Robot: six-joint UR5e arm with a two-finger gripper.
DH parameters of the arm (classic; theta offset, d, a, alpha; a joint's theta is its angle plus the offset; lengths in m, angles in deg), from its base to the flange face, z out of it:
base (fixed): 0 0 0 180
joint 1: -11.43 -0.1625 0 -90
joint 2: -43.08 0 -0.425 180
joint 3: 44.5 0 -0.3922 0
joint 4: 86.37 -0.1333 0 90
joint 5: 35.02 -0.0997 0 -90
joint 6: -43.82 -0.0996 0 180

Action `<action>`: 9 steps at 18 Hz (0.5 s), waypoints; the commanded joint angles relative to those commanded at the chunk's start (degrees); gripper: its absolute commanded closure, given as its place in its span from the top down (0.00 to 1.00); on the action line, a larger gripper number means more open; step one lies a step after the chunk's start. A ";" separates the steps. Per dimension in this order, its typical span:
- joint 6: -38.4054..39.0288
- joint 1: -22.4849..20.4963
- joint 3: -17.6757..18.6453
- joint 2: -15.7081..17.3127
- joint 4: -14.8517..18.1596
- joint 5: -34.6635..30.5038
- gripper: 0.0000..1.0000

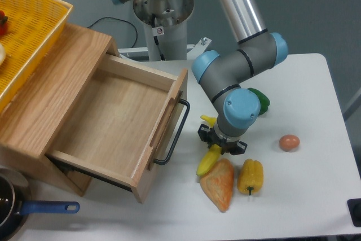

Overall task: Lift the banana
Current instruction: 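Lift the gripped banana up off the table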

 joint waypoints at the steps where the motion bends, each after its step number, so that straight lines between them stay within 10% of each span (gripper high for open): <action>1: -0.62 -0.09 -0.88 0.27 1.40 -0.10 0.37; 9: -6.95 -2.37 -3.26 6.50 4.48 -0.01 0.37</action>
